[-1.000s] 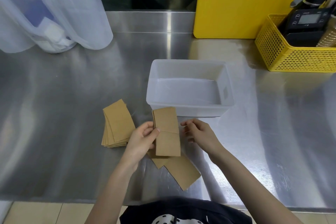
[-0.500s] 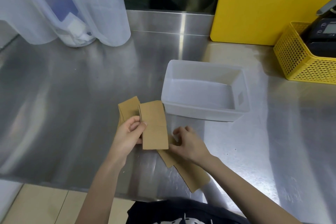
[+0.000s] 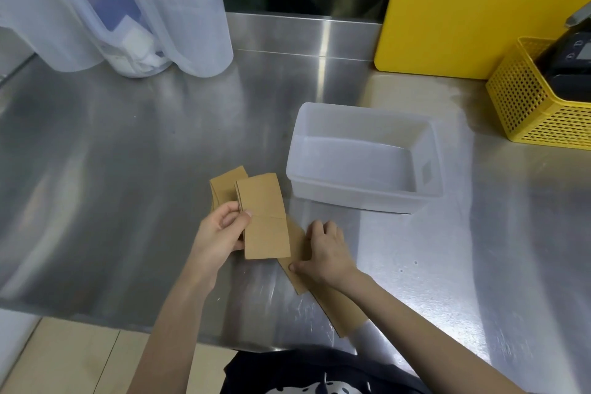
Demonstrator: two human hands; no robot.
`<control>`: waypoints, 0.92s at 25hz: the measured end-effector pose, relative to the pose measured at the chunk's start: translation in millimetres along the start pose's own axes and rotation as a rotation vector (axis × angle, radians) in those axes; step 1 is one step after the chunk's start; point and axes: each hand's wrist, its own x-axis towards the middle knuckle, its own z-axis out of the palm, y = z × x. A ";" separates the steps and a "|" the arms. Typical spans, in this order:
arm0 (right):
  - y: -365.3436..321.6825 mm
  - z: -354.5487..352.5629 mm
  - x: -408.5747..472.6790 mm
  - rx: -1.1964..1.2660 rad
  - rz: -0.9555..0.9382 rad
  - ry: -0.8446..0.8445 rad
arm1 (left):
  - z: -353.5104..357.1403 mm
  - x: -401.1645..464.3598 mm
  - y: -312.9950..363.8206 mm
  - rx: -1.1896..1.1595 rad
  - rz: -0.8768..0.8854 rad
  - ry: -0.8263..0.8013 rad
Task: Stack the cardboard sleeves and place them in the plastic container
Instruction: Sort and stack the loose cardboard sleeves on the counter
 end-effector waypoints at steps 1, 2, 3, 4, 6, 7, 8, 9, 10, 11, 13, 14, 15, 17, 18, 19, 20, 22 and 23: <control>-0.7 0.2 -0.5 0.026 -0.008 -0.005 | 0.0 -0.2 0.1 -0.002 -0.001 0.002; -0.7 0.7 -0.9 0.053 -0.023 -0.007 | -0.1 -0.3 0.1 -0.002 -0.004 0.004; 0.0 1.4 -1.4 0.080 -0.044 -0.001 | -0.1 -0.5 0.0 -0.001 -0.008 0.005; 1.3 1.5 -1.8 0.112 -0.073 0.011 | 0.1 -0.6 -0.1 0.000 -0.011 0.005; 5.0 -1.0 -3.3 0.221 -0.122 0.036 | 0.7 -0.8 -0.3 0.002 -0.014 0.004; 7.3 -4.0 -3.7 0.288 -0.129 0.052 | 1.3 -1.0 -0.3 0.000 -0.015 0.003; 10.2 -8.2 -4.3 0.348 -0.124 0.072 | 2.1 -0.9 -0.6 -0.005 -0.017 0.004; 13.2 -13.1 -5.0 0.404 -0.110 0.090 | 2.8 -0.8 -1.0 -0.009 -0.020 0.007; 16.6 -18.2 -6.1 0.458 -0.088 0.100 | 3.4 -0.6 -1.7 -0.012 -0.021 0.010; 20.6 -23.1 -7.8 0.507 -0.066 0.100 | 4.4 -0.8 -2.1 -0.011 -0.021 0.008; 28.2 -30.5 -12.3 0.565 -0.043 0.092 | 6.3 -1.6 -2.4 -0.013 -0.018 0.000; 31.6 -32.8 -15.2 0.578 -0.043 0.095 | 7.8 -2.0 -2.4 -0.015 -0.018 -0.004; 34.1 -34.4 -18.4 0.596 -0.043 0.105 | 9.1 -2.6 -2.1 -0.016 -0.018 -0.008; 37.0 -36.6 -23.6 0.653 -0.042 0.132 | 11.3 -3.6 -1.7 -0.018 -0.018 -0.014; 38.3 -37.1 -25.8 0.670 -0.045 0.132 | 12.3 -3.7 -1.9 -0.020 -0.019 -0.016; 39.2 -37.5 -27.5 0.669 -0.050 0.122 | 12.8 -3.7 -2.1 -0.024 -0.023 -0.017; 39.8 -37.6 -29.2 0.662 -0.058 0.113 | 12.9 -3.5 -2.5 -0.027 -0.027 -0.016; 40.2 -38.7 -32.5 0.697 -0.064 0.109 | 12.5 -3.1 -3.2 -0.030 -0.038 -0.008; 40.0 -40.0 -34.0 0.735 -0.062 0.103 | 11.8 -2.6 -3.4 -0.032 -0.045 0.000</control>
